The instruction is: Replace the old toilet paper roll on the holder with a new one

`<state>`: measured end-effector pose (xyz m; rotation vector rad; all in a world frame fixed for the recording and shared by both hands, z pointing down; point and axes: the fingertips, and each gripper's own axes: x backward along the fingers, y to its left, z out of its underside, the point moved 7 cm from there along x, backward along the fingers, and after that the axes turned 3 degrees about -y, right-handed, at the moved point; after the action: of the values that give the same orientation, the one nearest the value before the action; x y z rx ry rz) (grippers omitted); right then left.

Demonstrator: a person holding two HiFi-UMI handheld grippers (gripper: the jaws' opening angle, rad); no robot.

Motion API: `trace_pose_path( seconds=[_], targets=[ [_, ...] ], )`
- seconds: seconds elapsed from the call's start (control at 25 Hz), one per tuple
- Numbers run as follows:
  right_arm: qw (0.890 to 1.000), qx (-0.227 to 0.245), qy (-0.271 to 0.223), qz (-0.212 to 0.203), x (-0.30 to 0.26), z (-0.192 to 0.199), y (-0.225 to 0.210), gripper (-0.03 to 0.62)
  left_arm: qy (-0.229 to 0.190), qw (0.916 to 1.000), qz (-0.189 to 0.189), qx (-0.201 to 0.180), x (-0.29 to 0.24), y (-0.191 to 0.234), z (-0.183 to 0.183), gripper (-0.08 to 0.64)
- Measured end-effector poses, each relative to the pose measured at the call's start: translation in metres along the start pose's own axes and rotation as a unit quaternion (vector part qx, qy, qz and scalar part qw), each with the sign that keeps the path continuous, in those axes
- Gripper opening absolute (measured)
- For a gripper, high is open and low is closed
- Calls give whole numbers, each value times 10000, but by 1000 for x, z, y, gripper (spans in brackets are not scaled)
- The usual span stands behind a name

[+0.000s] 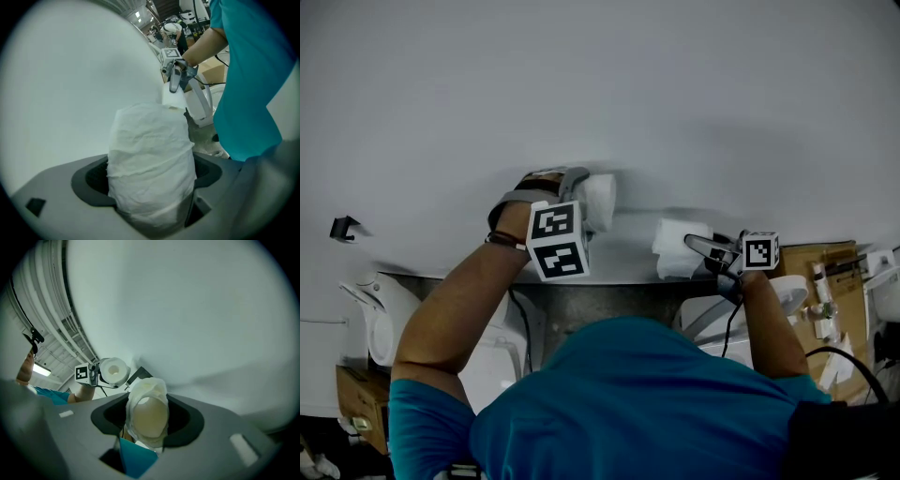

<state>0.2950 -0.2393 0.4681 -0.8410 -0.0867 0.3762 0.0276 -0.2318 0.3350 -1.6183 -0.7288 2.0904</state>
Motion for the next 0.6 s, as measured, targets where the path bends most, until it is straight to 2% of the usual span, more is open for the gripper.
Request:
trace_pose_path(
  seconds=[0.24, 0.36, 0.6],
  targets=[
    [9998, -33, -143, 132, 12, -6, 0, 196, -518, 9985, 58, -162, -2, -27, -41, 483],
    [9995, -29, -198, 230, 20, -6, -4, 196, -748, 9969, 207, -103, -9, -46, -54, 483],
    [9988, 25, -273, 404, 41, -10, -3, 196, -959, 9948, 346, -35, -36, -80, -77, 483]
  ],
)
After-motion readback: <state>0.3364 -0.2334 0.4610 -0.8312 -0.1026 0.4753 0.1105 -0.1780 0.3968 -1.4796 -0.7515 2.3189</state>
